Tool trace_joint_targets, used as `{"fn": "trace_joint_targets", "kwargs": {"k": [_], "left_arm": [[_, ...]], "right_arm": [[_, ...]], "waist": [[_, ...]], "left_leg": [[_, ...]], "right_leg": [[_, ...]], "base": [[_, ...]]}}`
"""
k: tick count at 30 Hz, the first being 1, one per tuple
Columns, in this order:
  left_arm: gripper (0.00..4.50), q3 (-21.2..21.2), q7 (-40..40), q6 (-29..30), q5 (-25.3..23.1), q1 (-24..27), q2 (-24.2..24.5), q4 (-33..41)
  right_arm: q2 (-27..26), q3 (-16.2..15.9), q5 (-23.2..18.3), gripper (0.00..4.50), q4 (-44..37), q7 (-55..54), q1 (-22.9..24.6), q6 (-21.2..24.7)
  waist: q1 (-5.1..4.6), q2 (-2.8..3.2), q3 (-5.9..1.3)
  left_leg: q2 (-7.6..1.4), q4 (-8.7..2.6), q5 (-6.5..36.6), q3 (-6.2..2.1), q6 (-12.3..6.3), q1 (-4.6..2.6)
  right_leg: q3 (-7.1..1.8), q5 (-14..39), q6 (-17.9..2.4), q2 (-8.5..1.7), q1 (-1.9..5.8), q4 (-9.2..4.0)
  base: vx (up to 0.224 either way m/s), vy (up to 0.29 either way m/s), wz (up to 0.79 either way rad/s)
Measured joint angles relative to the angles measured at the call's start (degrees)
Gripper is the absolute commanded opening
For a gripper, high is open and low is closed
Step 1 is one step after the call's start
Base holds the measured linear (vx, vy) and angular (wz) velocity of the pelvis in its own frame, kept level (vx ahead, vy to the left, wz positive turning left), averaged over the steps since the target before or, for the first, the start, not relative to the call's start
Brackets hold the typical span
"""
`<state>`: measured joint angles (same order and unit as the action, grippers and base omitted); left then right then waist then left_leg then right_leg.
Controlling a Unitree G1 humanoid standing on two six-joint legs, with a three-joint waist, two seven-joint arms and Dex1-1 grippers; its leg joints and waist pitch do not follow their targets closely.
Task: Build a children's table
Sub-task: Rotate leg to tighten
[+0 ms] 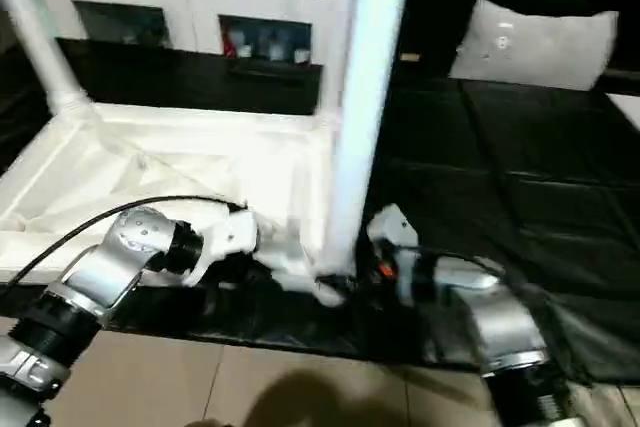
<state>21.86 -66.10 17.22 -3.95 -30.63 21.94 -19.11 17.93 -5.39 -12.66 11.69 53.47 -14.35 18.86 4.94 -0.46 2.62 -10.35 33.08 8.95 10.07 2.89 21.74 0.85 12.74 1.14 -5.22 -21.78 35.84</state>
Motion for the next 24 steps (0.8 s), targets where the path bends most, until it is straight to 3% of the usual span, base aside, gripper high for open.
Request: {"fn": "trace_joint_targets", "kwargs": {"k": [6,11,12,15,16,20,24], "left_arm": [[0.0,-3.0,14.0,9.7,-1.3,0.0,-9.4,0.1],[0.0,-5.3,23.8,14.1,-1.7,-1.6,-16.1,-1.9],[0.0,-5.3,24.4,14.2,-1.7,-1.6,-16.7,-1.9],[0.0,-5.4,24.7,14.3,-1.8,-1.6,-16.7,-1.4],[0.0,-5.4,24.6,14.2,-2.0,-1.4,-16.1,-0.6],[0.0,-3.3,23.5,11.7,-2.7,-1.1,-13.4,0.8],[0.0,-2.9,21.5,9.5,-2.9,-0.8,-11.4,0.9]], "right_arm": [[-8.5,5.8,2.1,2.69,3.8,-18.9,-2.7,1.1],[-13.3,8.7,3.9,2.69,7.6,-30.3,-6.2,-0.3],[-13.4,9.0,3.9,3.25,7.7,-30.8,-6.2,-0.8],[-14.2,9.5,3.6,3.25,7.3,-31.0,-6.2,-1.5],[-14.7,9.5,3.4,3.53,7.0,-31.0,-6.2,-1.6],[-14.5,9.2,3.0,3.78,6.6,-28.7,-5.9,-2.6],[-10.4,7.4,2.3,4.12,6.3,-22.9,-4.2,-4.6]], "waist": [[-2.13,0.01,0.0],[-2.05,0.21,0.08],[-1.86,0.23,0.08],[-1.54,0.28,0.04],[-1.54,0.29,0.04],[-1.48,0.29,0.04],[-1.44,0.3,0.04]], "left_leg": [[0.07,0.02,0.0,0.0,0.05,0.2],[0.25,0.03,0.0,0.01,0.02,0.38],[0.34,-0.04,0.0,0.02,-0.09,0.41],[0.32,-0.31,0.1,0.02,-0.19,0.43],[0.26,-0.44,0.1,0.02,-0.19,0.49],[-0.04,-0.52,-0.1,0.01,-0.41,0.82],[-0.08,-0.5,0.0,0.02,-0.16,0.87]], "right_leg": [[0.02,0.0,0.0,-0.07,-0.19,-0.72],[-0.1,-0.5,-0.3,-0.15,-0.23,-0.9],[-0.15,-0.8,-0.5,-0.2,-0.23,-0.92],[-0.04,-0.7,-0.3,-0.18,-0.3,-0.97],[0.0,-0.6,-0.2,-0.11,-0.43,-0.96],[0.11,-0.6,-0.1,0.12,-0.87,-0.83],[0.11,-0.6,-0.1,0.15,-0.94,-0.78]], "base": [[0.0,0.0,0.0],[0.0,0.0,0.0],[0.0,0.0,0.0],[0.04,-0.012,0.0],[0.056,-0.023,-0.01],[0.0,0.0,0.0],[0.0,0.0,0.0]]}}
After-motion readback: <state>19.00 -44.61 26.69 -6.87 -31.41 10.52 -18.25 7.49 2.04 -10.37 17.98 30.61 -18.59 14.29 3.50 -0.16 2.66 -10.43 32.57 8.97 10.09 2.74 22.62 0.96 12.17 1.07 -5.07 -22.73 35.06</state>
